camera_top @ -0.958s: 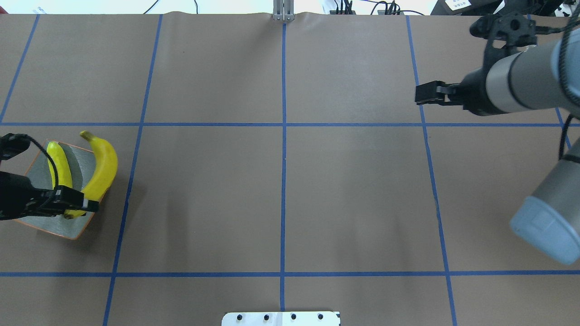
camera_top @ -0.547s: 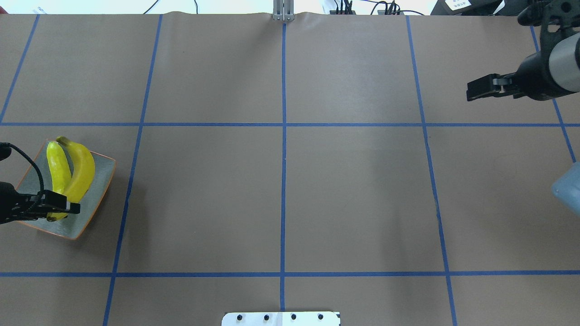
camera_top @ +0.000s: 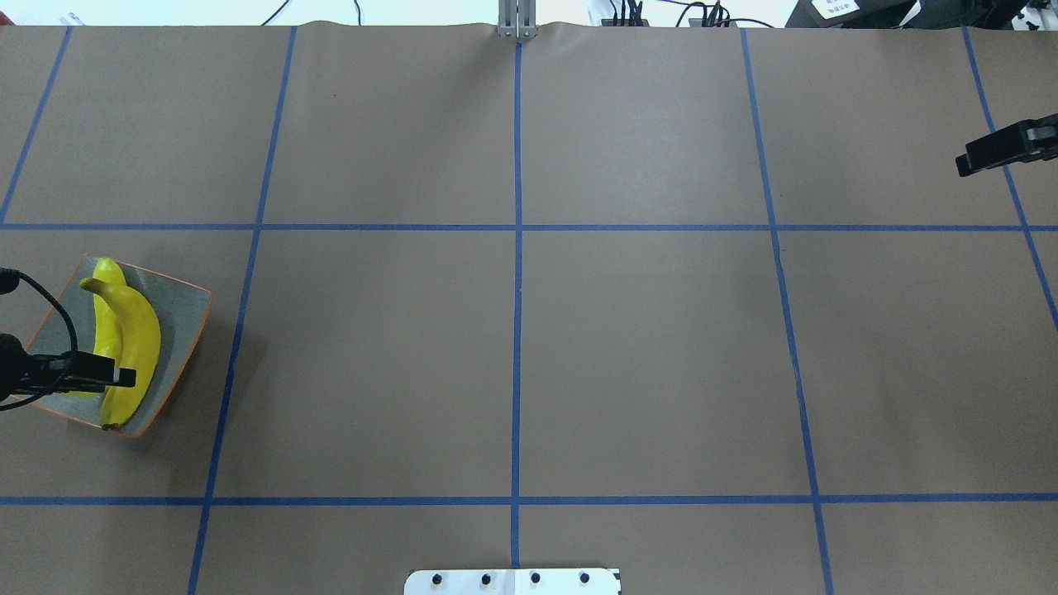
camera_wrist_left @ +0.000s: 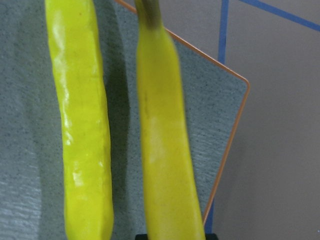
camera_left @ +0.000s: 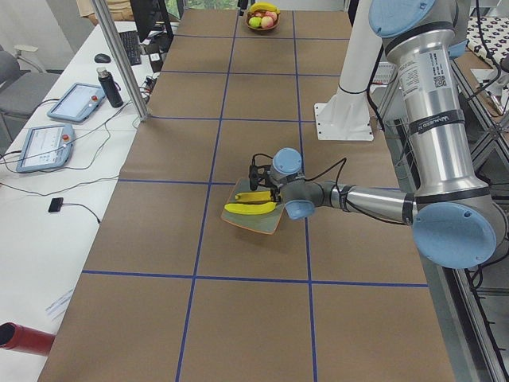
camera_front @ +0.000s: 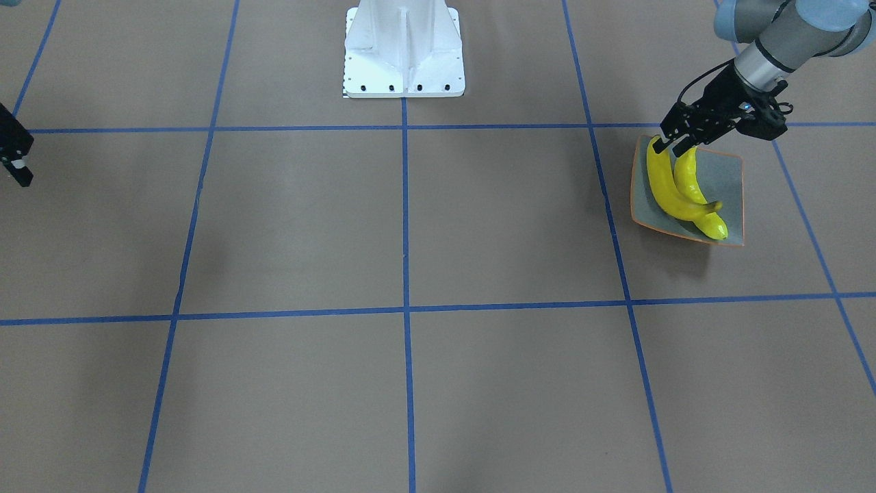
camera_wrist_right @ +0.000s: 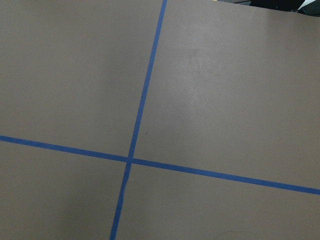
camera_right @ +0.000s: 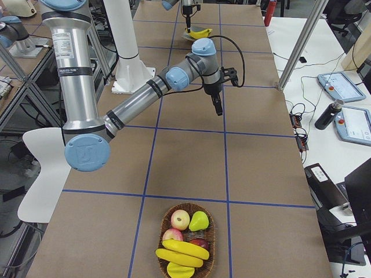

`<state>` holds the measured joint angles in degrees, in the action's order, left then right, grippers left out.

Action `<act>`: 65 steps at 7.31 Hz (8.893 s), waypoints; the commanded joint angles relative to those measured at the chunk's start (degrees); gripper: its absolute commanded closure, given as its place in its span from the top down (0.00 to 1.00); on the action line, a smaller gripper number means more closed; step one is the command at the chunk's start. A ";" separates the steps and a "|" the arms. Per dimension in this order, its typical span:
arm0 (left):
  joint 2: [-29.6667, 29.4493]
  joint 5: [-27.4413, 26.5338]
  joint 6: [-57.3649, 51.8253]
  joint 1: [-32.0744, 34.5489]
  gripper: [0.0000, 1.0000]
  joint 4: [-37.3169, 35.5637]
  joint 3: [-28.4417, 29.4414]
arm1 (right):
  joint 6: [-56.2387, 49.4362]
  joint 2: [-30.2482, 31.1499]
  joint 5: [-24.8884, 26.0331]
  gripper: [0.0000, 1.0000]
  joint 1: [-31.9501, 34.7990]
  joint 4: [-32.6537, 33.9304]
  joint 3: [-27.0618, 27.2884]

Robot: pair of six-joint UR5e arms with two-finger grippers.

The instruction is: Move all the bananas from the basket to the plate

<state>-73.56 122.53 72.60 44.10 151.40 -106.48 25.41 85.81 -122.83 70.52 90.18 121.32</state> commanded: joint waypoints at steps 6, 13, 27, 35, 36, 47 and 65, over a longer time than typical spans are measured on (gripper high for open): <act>-2.99 12.04 -2.55 12.15 1.00 0.04 -4.97 | -37.93 9.45 -6.90 1.00 18.93 -1.31 -18.19; -4.74 11.77 -2.72 12.15 1.00 0.12 -5.32 | -42.08 8.74 -12.88 0.98 33.89 -21.75 -52.06; -6.42 11.86 -2.72 12.06 1.00 0.04 -5.05 | -36.39 10.43 -8.49 0.00 29.58 -33.84 -51.29; -7.12 11.86 -2.46 11.36 1.00 0.04 -4.79 | -10.88 8.93 -21.47 0.00 23.71 -33.75 -33.37; -7.64 11.95 -2.11 11.01 1.00 0.04 -4.79 | -5.42 8.93 -21.66 0.00 21.78 -33.75 -29.69; -30.83 6.70 19.55 -0.13 1.00 -1.27 -4.09 | 70.20 -17.40 26.08 0.00 -29.96 -46.26 -14.54; -41.40 2.46 22.15 -6.40 0.72 -7.52 -4.26 | 88.50 -31.50 46.54 0.00 -50.05 -25.49 -7.16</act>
<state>-114.83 124.98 94.77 37.95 143.88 -110.78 113.91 54.32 -76.29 20.48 64.70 113.95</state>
